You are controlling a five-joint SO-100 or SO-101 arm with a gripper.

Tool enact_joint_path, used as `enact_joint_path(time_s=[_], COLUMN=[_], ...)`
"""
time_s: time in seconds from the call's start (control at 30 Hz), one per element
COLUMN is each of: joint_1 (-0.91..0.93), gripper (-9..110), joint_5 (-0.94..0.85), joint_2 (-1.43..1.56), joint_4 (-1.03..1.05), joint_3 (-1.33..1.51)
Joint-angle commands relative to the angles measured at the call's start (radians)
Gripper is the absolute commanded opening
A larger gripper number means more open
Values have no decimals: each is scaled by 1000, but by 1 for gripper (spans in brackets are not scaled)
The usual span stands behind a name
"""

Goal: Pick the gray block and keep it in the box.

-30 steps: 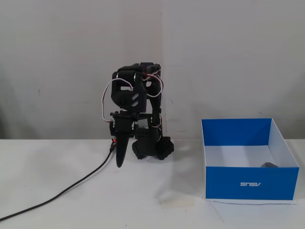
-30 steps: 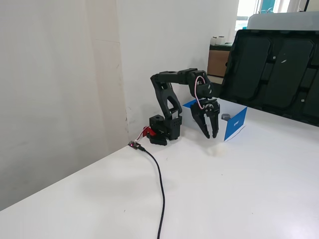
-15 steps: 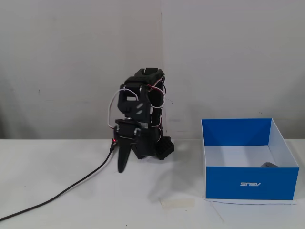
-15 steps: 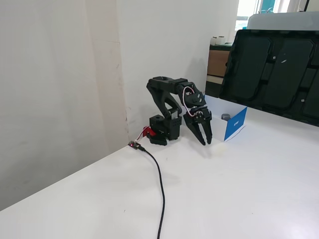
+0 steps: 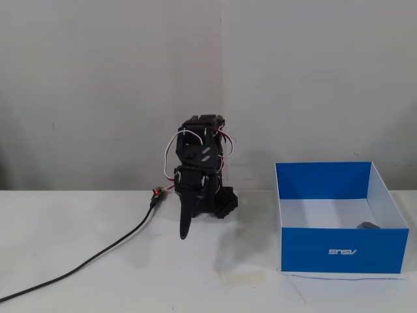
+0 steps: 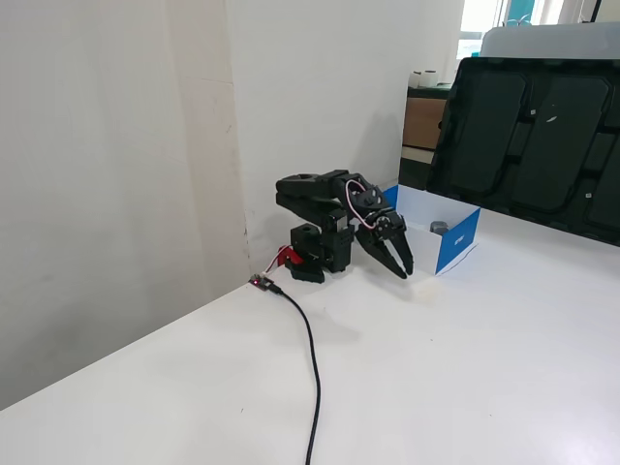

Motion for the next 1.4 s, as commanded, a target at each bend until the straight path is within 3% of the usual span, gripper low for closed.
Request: enact_joint_path(time_s=[0.0, 0.2, 1.37], joint_1=[18, 21, 23], gripper=[0, 0, 0], joint_5=[6, 6, 3], joint_2=[132, 439, 439], joint_4=[18, 167, 187], joint_3=[49, 183, 238])
